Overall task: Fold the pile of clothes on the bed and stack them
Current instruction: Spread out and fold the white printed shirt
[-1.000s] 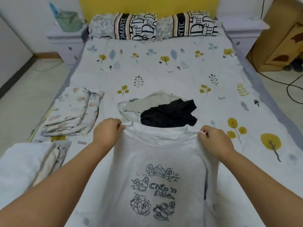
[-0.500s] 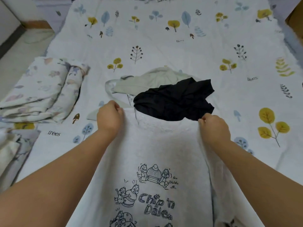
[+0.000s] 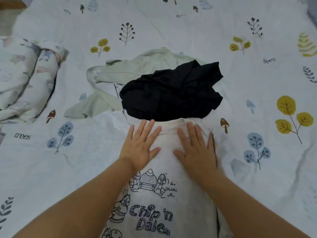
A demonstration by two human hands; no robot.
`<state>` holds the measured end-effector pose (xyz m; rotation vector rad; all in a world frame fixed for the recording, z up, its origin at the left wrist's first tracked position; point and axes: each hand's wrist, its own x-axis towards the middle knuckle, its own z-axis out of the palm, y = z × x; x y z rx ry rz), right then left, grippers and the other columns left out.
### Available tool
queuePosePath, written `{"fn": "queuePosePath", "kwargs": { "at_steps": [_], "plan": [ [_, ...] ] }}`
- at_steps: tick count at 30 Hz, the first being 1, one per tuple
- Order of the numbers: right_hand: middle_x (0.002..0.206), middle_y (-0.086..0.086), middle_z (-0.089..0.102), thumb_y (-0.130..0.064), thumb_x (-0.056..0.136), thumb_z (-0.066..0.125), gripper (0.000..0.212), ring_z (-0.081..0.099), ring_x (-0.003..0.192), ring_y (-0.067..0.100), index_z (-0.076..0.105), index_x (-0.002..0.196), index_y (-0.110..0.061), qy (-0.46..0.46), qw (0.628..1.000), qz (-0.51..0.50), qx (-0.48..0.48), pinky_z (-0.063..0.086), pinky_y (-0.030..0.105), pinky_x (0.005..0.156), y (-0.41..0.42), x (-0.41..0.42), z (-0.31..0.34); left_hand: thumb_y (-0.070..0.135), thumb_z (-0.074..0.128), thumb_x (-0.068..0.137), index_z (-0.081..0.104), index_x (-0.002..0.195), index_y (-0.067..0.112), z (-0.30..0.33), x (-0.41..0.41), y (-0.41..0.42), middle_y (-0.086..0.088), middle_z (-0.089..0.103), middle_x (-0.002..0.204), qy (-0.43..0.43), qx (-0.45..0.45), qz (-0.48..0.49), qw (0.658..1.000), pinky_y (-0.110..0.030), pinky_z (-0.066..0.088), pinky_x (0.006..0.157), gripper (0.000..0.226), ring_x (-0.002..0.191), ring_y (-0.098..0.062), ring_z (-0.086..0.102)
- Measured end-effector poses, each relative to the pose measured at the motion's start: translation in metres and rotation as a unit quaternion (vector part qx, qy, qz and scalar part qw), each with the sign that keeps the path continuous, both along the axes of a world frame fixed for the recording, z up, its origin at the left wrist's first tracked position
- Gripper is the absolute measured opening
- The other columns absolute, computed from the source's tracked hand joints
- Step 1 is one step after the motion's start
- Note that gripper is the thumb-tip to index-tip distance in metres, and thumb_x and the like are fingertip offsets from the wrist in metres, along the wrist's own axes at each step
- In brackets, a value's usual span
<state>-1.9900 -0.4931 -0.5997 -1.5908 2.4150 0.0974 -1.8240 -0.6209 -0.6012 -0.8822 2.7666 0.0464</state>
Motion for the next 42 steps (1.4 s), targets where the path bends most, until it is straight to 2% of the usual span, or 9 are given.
{"fn": "queuePosePath", "kwargs": {
  "at_steps": [3, 9, 16, 20, 26, 30, 35, 39, 42],
  "plan": [
    [0.149, -0.003, -0.028, -0.063, 0.075, -0.011, 0.074, -0.021, 0.14, 0.013, -0.018, 0.142, -0.032, -0.057, 0.998, 0.025, 0.011, -0.016, 0.048, 0.11, -0.003, -0.005, 0.006, 0.061, -0.004, 0.082, -0.015, 0.141, 0.032, 0.002, -0.004, 0.003, 0.003, -0.024, 0.148, -0.006, 0.019, 0.013, 1.0, -0.043, -0.016, 0.11, 0.066, 0.137, -0.019, -0.023],
    [0.136, 0.009, 0.04, -0.001, 0.092, 0.036, 0.041, 0.034, 0.118, 0.013, 0.048, 0.13, -0.008, -0.182, 0.911, -0.269, -0.255, 0.026, 0.022, 0.095, 0.027, -0.037, 0.064, 0.03, 0.041, 0.081, 0.058, 0.114, 0.013, 0.034, -0.029, 0.017, -0.012, 0.052, 0.131, 0.165, -0.036, 0.009, 0.986, -0.035, 0.03, 0.083, 0.041, 0.112, -0.026, 0.049],
    [0.136, 0.012, 0.037, -0.022, 0.082, 0.06, 0.048, 0.033, 0.128, 0.029, 0.052, 0.128, -0.008, -0.198, 0.932, -0.302, 0.021, 0.029, 0.039, 0.106, 0.077, -0.056, 0.069, 0.002, 0.051, 0.084, 0.052, 0.127, 0.008, 0.054, -0.112, 0.047, -0.013, 0.052, 0.126, 0.222, 0.17, -0.027, 0.96, -0.04, 0.052, 0.073, 0.043, 0.087, -0.033, 0.06],
    [0.1, 0.005, 0.053, -0.019, 0.084, 0.061, 0.011, 0.052, 0.099, 0.024, 0.057, 0.091, -0.012, -0.228, 0.945, -0.234, 0.003, 0.038, 0.029, 0.076, 0.085, -0.062, 0.08, 0.024, 0.042, 0.098, 0.015, 0.148, 0.031, 0.062, -0.148, 0.06, -0.008, 0.051, 0.119, 0.107, 0.253, -0.032, 0.961, -0.034, 0.044, 0.077, 0.057, 0.095, -0.027, 0.057],
    [0.066, 0.011, 0.061, -0.008, 0.082, 0.066, 0.017, 0.055, 0.054, 0.021, 0.057, 0.068, -0.01, -0.447, 0.711, -0.492, -0.23, 0.043, 0.026, 0.048, 0.115, -0.117, 0.116, 0.024, 0.046, 0.093, 0.056, 0.109, 0.015, 0.067, -0.178, 0.06, -0.003, 0.064, 0.098, 0.148, 0.266, 0.031, 0.952, -0.03, 0.04, 0.071, 0.021, 0.09, -0.022, 0.056],
    [0.066, 0.012, 0.05, -0.014, 0.078, 0.072, 0.027, 0.045, 0.062, 0.022, 0.051, 0.064, -0.004, -0.345, 0.749, -0.516, -0.23, 0.036, 0.029, 0.056, 0.127, -0.131, 0.103, 0.018, 0.044, 0.094, 0.048, 0.119, 0.016, 0.064, -0.187, 0.074, -0.005, 0.059, 0.092, 0.215, 0.254, 0.025, 0.943, -0.035, 0.044, 0.07, 0.025, 0.08, -0.024, 0.053],
    [0.083, 0.011, 0.07, -0.005, 0.074, 0.075, 0.019, 0.064, 0.072, 0.027, 0.066, 0.09, -0.006, -0.474, 0.733, -0.483, -0.067, 0.049, 0.034, 0.068, 0.137, -0.131, 0.09, 0.012, 0.041, 0.094, 0.032, 0.143, 0.018, 0.047, -0.179, 0.08, -0.007, 0.046, 0.129, 0.169, 0.247, -0.024, 0.954, -0.031, 0.039, 0.09, 0.05, 0.114, -0.024, 0.045],
    [0.076, 0.006, 0.074, 0.008, 0.077, 0.065, 0.019, 0.071, 0.072, 0.021, 0.07, 0.086, -0.009, -0.486, 0.755, -0.438, -0.035, 0.051, 0.028, 0.062, 0.142, -0.122, 0.105, 0.015, 0.042, 0.094, 0.044, 0.135, 0.017, 0.05, -0.171, 0.072, -0.007, 0.052, 0.107, 0.175, 0.291, 0.009, 0.941, -0.024, 0.038, 0.076, 0.041, 0.098, -0.022, 0.051],
    [0.06, 0.003, 0.064, -0.002, 0.08, 0.066, 0.014, 0.058, 0.053, 0.017, 0.06, 0.071, -0.012, -0.341, 0.842, -0.399, -0.124, 0.042, 0.027, 0.051, 0.135, -0.105, 0.125, 0.025, 0.043, 0.097, 0.055, 0.117, 0.013, 0.065, -0.171, 0.068, 0.004, 0.053, 0.079, 0.215, 0.438, 0.142, 0.861, -0.021, 0.039, 0.061, 0.026, 0.07, -0.011, 0.053]
  ]
}}
